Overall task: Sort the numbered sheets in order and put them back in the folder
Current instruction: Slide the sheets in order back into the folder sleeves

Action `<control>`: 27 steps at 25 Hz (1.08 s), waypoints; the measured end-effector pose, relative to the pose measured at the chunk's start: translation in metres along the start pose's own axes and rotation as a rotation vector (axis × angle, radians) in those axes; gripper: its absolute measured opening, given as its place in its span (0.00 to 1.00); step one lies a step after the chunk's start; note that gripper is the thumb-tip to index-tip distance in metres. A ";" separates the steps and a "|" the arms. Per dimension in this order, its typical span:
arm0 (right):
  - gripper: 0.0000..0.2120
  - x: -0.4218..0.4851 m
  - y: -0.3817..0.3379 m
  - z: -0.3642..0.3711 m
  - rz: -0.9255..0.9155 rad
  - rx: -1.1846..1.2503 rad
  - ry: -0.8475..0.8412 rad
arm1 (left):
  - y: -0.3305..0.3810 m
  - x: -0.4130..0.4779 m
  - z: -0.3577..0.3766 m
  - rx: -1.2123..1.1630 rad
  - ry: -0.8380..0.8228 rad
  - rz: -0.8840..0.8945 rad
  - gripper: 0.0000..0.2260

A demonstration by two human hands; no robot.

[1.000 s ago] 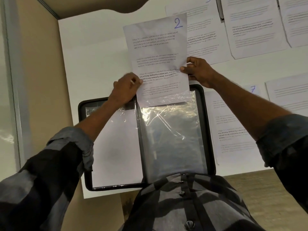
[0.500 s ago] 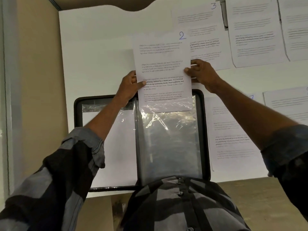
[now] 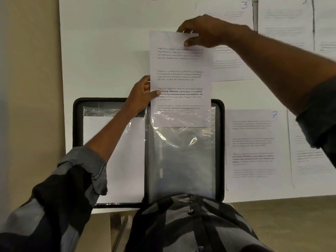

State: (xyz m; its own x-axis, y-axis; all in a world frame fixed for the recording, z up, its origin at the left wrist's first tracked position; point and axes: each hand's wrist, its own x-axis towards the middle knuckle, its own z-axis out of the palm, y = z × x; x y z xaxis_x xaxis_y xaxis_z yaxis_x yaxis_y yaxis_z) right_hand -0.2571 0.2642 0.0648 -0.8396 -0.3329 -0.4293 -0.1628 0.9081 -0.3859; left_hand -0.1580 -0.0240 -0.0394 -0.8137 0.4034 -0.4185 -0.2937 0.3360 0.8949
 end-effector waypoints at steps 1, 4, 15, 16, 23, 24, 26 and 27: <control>0.19 0.004 -0.001 0.001 0.005 -0.030 -0.024 | 0.000 -0.003 0.002 0.040 0.024 0.036 0.26; 0.15 0.012 -0.004 0.005 0.020 -0.037 -0.070 | -0.002 -0.019 0.012 0.224 0.230 0.260 0.29; 0.09 0.018 0.013 0.025 0.098 0.212 -0.254 | -0.042 -0.114 0.087 0.962 -0.112 0.607 0.25; 0.09 0.018 0.012 0.029 0.091 0.232 -0.288 | -0.045 -0.118 0.089 0.982 -0.123 0.606 0.25; 0.07 0.017 -0.007 0.063 0.055 0.332 -0.462 | -0.059 -0.133 0.098 1.127 -0.177 0.585 0.25; 0.07 0.015 -0.010 0.068 0.051 0.338 -0.480 | -0.060 -0.135 0.099 1.139 -0.178 0.588 0.26; 0.07 0.009 -0.013 0.077 0.055 0.361 -0.516 | -0.063 -0.139 0.100 1.151 -0.184 0.591 0.26; 0.07 0.006 -0.013 0.081 0.061 0.376 -0.531 | -0.065 -0.141 0.100 1.153 -0.185 0.589 0.26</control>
State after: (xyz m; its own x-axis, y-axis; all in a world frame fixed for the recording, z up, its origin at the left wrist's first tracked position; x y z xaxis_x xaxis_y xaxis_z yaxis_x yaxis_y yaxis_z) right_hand -0.2179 0.2293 0.0011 -0.4556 -0.4514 -0.7672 0.1501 0.8106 -0.5661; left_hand 0.0260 -0.0176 -0.0536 -0.5643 0.8183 -0.1097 0.7514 0.5641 0.3423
